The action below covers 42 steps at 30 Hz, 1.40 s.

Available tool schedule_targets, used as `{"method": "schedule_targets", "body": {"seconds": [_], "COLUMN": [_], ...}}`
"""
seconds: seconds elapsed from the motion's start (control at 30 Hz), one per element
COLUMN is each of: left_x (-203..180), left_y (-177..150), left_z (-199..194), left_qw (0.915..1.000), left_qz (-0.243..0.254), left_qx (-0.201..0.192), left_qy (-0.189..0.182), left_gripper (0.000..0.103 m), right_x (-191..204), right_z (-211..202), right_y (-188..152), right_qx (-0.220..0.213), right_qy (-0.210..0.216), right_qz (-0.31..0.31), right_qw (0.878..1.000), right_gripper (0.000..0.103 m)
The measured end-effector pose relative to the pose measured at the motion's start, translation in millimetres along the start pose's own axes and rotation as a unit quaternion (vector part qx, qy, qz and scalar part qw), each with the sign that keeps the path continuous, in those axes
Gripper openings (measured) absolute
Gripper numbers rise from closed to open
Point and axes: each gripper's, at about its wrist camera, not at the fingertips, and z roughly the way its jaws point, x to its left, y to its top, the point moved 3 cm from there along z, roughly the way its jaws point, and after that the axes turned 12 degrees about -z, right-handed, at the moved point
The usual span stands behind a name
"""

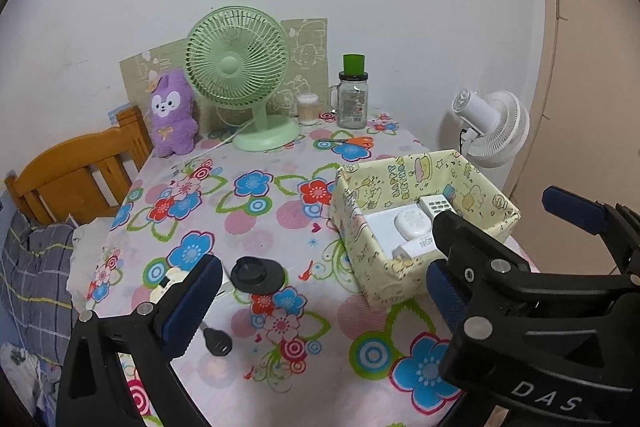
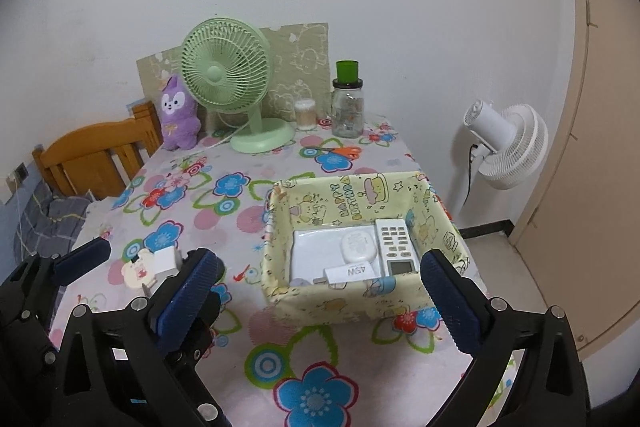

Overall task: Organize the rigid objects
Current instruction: 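Withdraw both open tools from the box toward the black key and black cup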

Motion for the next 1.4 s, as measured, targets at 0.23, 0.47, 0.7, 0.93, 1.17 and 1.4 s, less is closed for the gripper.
{"method": "schedule_targets", "body": {"seconds": [0.23,0.47,0.7,0.93,1.17,1.4], "left_x": [14,32,49,66,87,111], "left_y": [-10,-20,-28,-36,-42,-49], "left_z": [-11,-15,-15,-5,9,24], "left_qw": [0.9999,0.9995,0.9993,0.9988,0.9984,0.9971], "left_qz": [-0.014,-0.029,-0.032,-0.041,-0.039,-0.041], "left_qx": [-0.002,-0.001,-0.002,0.009,0.017,0.025], "left_qy": [0.000,0.013,0.019,0.025,0.038,0.060], "left_gripper": [0.103,0.103,0.103,0.103,0.103,0.103], "right_x": [17,34,46,65,88,104], "right_z": [-12,-15,-11,-4,12,41], "right_y": [-6,-11,-18,-22,-25,-30], "right_qx": [-0.011,-0.010,-0.004,-0.011,-0.012,0.017], "right_qy": [0.010,0.010,0.017,0.015,0.027,0.036], "right_qz": [-0.017,-0.030,-0.022,-0.041,-0.059,-0.049], "right_qw": [1.000,0.999,1.000,0.999,0.998,0.998], "right_gripper": [0.103,0.103,0.103,0.103,0.103,0.103]}}
